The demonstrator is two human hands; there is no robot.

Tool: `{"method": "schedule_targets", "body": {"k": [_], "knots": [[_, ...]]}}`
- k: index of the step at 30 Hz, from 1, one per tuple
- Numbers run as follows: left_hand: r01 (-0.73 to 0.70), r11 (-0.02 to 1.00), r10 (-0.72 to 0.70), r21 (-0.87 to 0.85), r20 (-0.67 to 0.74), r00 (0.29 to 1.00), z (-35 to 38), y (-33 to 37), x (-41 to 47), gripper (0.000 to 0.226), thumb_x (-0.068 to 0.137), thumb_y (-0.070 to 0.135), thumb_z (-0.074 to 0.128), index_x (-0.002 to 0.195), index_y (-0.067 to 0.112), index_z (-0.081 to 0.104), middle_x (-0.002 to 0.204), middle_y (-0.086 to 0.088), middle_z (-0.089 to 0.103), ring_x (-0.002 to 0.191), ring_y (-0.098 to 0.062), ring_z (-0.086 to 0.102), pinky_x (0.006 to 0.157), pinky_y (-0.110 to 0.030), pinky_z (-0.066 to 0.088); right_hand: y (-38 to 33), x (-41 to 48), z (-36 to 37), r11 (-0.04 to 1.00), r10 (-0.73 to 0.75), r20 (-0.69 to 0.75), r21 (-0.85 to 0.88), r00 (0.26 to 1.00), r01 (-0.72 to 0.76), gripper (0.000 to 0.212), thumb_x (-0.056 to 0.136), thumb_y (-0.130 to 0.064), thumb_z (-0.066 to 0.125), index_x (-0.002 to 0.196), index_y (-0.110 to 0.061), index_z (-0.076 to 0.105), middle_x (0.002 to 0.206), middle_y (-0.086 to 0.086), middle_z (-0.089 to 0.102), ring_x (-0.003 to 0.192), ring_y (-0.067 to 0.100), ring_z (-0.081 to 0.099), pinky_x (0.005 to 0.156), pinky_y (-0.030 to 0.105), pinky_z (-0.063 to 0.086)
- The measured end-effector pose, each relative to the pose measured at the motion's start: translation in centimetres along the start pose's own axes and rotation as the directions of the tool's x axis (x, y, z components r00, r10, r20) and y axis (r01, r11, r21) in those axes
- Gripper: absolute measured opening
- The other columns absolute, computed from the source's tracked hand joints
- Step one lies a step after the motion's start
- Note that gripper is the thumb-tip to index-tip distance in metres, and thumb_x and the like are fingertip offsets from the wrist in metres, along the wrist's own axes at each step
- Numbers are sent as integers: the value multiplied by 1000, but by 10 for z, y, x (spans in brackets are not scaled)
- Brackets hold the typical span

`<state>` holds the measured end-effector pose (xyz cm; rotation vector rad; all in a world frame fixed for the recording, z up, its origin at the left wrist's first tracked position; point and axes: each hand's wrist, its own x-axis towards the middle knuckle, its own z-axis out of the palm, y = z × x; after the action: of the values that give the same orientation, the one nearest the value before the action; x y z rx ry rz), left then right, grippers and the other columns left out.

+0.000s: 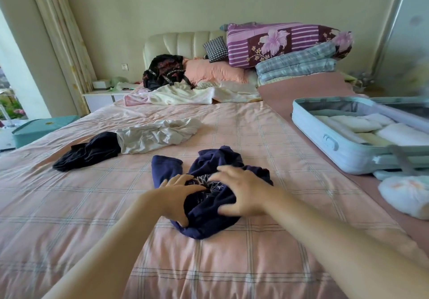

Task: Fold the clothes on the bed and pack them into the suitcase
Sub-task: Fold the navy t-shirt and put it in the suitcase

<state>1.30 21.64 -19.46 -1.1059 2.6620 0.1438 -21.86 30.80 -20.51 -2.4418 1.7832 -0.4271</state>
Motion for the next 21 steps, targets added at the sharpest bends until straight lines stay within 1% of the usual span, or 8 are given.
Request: {"method": "schedule_targets", "body": {"k": [1, 3, 5, 8, 13, 16, 18, 21], "knots": [[4, 999, -6, -48, -34, 999, 6, -4, 3, 93, 66, 46, 77, 146, 52, 30, 154, 7, 16, 142, -27, 20, 117, -46, 24, -4, 0, 8, 996, 22, 104, -85, 994, -13, 76, 76, -61, 61, 146, -41, 38, 160, -1, 30, 145, 18, 29, 116, 43, 28], [4, 992, -24, -128, -154, 988, 13, -6, 7, 67, 73, 48, 73, 135, 49, 46, 139, 8, 35, 129, -26, 35, 109, -40, 33, -2, 2, 17, 986, 53, 153, -167, 987, -27, 64, 86, -50, 64, 146, -39, 44, 156, -1, 38, 142, 20, 35, 112, 43, 31], [3, 999, -15, -45, -271, 962, 13, 1, 7, 41, 86, 43, 65, 126, 43, 56, 123, 5, 48, 118, -25, 42, 102, -34, 35, 0, 4, 15, 998, 48, 111, -35, 993, -44, 42, 93, -28, 61, 135, -31, 59, 135, -2, 56, 127, 22, 50, 103, 40, 41], [-14, 999, 1, -34, -351, 936, 7, 20, 5, 28, 92, 47, 58, 118, 37, 62, 108, 5, 62, 109, -19, 54, 91, -31, 40, 5, 0, -2, 996, 75, 70, 37, 995, -78, 39, 91, -7, 54, 119, -29, 70, 115, -6, 64, 109, 19, 59, 93, 37, 48], [-125, 925, 99, -358, -90, 991, -22, 73, -12, 31, 84, 66, 58, 105, 45, 67, 93, 19, 68, 82, 0, 63, 85, -28, 51, 35, -30, -42, 968, 247, 149, 4, 957, -251, 36, 74, -5, 53, 79, -31, 77, 90, -9, 69, 87, 16, 64, 80, 34, 55], [-139, 812, 189, -567, 30, 982, -36, 98, -12, 25, 94, 54, 54, 105, 37, 68, 92, 12, 73, 62, -9, 69, 81, -28, 55, 45, -44, -52, 905, 337, 243, 184, 910, -384, 27, 74, -10, 52, 57, -22, 70, 61, -6, 61, 65, 23, 56, 71, 44, 55], [-165, 791, 179, -589, -34, 983, -42, 102, 1, 19, 99, 41, 53, 102, 28, 67, 86, 7, 76, 60, -18, 70, 68, -28, 56, 50, -47, -53, 855, 359, 169, 335, 918, -396, 29, 81, -15, 52, 67, -23, 76, 68, -7, 72, 64, 16, 66, 75, 39, 58], [-155, 827, 29, -541, -235, 972, -49, 96, 38, 18, 99, 25, 49, 91, 30, 64, 79, 12, 74, 64, -19, 70, 65, -29, 54, 68, -44, -51, 864, 445, -138, 327, 885, -383, 29, 92, -20, 49, 89, -33, 75, 86, -7, 75, 73, 16, 69, 73, 33, 56]]}}
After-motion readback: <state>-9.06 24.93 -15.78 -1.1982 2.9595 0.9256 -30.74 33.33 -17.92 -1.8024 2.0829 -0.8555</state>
